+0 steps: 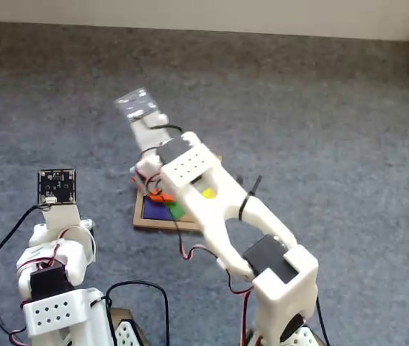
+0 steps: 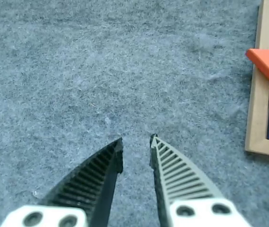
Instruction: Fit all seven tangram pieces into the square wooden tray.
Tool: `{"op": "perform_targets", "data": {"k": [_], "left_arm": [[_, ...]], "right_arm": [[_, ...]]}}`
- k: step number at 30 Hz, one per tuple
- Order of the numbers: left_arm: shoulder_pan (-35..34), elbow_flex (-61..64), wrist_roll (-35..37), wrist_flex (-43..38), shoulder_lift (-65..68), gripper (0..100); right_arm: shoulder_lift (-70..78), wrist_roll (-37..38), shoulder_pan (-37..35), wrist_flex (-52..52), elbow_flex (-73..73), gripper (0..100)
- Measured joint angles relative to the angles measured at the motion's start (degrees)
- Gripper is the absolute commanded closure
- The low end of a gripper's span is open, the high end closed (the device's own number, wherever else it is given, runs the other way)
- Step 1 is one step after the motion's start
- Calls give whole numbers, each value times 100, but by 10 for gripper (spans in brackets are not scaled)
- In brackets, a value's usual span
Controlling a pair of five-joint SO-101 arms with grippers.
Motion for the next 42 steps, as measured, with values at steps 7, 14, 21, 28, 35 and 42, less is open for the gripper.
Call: {"op": "perform_targets", "data": {"k": [7,14,21,28,35,42], "left_arm": [[0,0,0,0,0,884],[0,0,0,0,0,884],[0,0,0,0,0,884],[0,0,0,0,0,884],[0,0,0,0,0,884],[0,0,0,0,0,884]], "right_arm": [[26,0,-536,-818,44,993],[756,0,-536,-985,185,993],[1099,-9,-105,-1002,0,993],[1433,-9,369,-958,-598,993],[1046,-9,422,141,-905,993],[897,-9,132,264,-897,993]]}}
